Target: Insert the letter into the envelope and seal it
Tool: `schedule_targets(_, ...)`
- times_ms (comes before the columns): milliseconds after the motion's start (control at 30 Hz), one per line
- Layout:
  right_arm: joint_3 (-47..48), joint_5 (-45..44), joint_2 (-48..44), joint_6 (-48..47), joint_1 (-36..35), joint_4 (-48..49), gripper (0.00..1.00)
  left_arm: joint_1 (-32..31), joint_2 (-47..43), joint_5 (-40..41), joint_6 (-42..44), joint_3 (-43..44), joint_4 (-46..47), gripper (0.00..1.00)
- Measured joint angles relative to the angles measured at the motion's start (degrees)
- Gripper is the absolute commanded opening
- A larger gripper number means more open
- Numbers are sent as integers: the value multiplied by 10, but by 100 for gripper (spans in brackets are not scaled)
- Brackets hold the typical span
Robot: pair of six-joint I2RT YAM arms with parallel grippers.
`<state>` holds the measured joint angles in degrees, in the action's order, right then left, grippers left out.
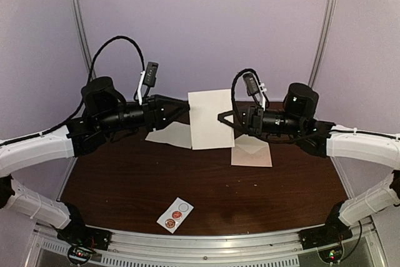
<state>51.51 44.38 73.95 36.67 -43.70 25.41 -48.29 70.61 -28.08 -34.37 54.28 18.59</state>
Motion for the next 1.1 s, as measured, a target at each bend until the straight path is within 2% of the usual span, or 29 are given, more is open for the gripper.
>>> schedule_targets(400,39,35,4,-52,-4,-82,0,26,20,-33,-20,22,-3,40)
schedule_targets(500,47,39,13,-62,-10,-95,0,26,30,-42,-25,26,-3,31)
schedule_targets(600,53,43,21,-69,-15,-108,0,26,32,-46,-31,26,-3,16)
schedule_targets(667,54,43,23,-73,-16,-115,0,29,32,-48,-34,26,-3,10)
schedule_targets(733,54,42,23,-78,-17,-120,0,31,32,-50,-38,26,-2,10)
schedule_targets(767,54,41,23,-80,-17,-122,0,32,32,-51,-39,26,-2,13)
schedule_targets(833,54,37,23,-81,-17,-124,0,34,32,-52,-41,26,-2,29)
schedule_targets(900,54,34,23,-83,-17,-126,0,35,32,-52,-45,26,-2,33)
schedule_targets(967,55,32,23,-83,-17,-128,0,37,31,-52,-48,25,-2,32)
schedule_targets(1033,56,31,23,-83,-17,-129,0,37,30,-52,-50,22,-2,27)
schedule_targets(1100,56,29,23,-83,-17,-130,0,38,28,-52,-52,19,-2,17)
